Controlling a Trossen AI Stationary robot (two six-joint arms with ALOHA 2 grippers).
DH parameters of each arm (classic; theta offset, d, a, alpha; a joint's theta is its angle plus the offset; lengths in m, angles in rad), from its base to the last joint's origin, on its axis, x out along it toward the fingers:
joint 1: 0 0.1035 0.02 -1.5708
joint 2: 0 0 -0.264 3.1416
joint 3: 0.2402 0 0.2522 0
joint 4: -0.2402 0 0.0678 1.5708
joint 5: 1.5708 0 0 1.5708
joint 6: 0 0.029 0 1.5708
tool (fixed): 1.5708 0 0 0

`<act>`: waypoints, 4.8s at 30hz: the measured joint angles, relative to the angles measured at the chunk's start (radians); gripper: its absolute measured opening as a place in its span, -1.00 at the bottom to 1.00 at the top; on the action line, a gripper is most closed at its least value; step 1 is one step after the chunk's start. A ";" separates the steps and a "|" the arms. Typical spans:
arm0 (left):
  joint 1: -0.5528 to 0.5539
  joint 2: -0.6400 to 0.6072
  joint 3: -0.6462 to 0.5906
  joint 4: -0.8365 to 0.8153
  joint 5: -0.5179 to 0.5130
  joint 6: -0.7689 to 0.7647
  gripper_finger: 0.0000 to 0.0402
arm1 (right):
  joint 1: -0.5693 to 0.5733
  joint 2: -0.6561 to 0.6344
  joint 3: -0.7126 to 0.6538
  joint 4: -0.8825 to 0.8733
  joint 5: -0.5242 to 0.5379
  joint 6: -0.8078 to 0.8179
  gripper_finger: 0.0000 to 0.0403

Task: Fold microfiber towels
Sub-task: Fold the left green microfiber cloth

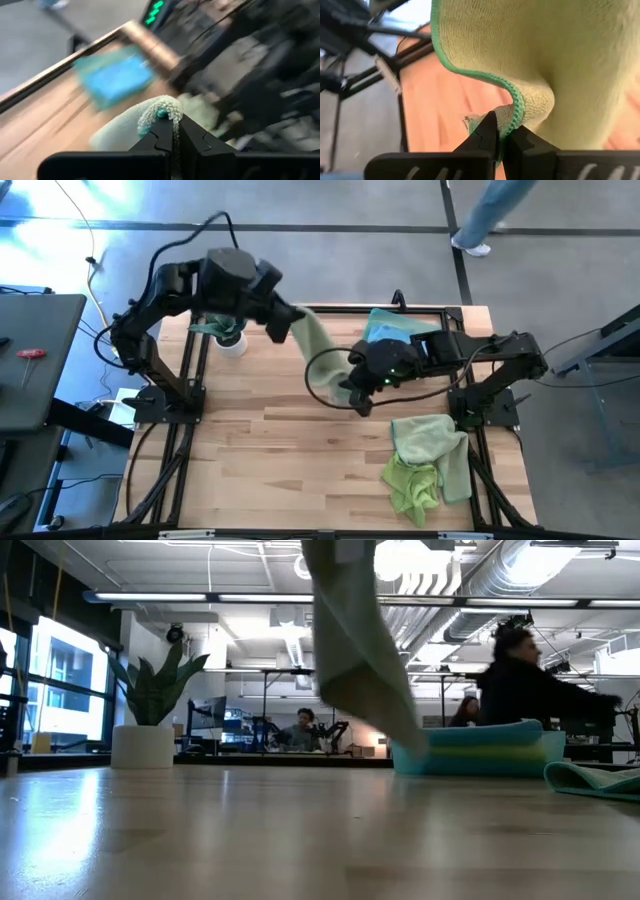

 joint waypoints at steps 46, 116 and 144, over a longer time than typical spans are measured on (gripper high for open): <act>-0.063 0.047 -0.270 -0.226 -0.302 0.027 -1.00 | -0.263 0.020 -0.014 -0.291 -0.281 -0.462 -1.00; -0.395 0.026 -0.719 -0.254 -0.207 -0.245 -0.96 | -0.074 0.248 -0.111 -0.173 -0.627 -0.716 -1.00; -0.488 0.026 -1.089 0.085 -0.564 -0.659 -0.96 | -0.037 0.246 -0.459 0.425 -0.532 -0.401 -1.00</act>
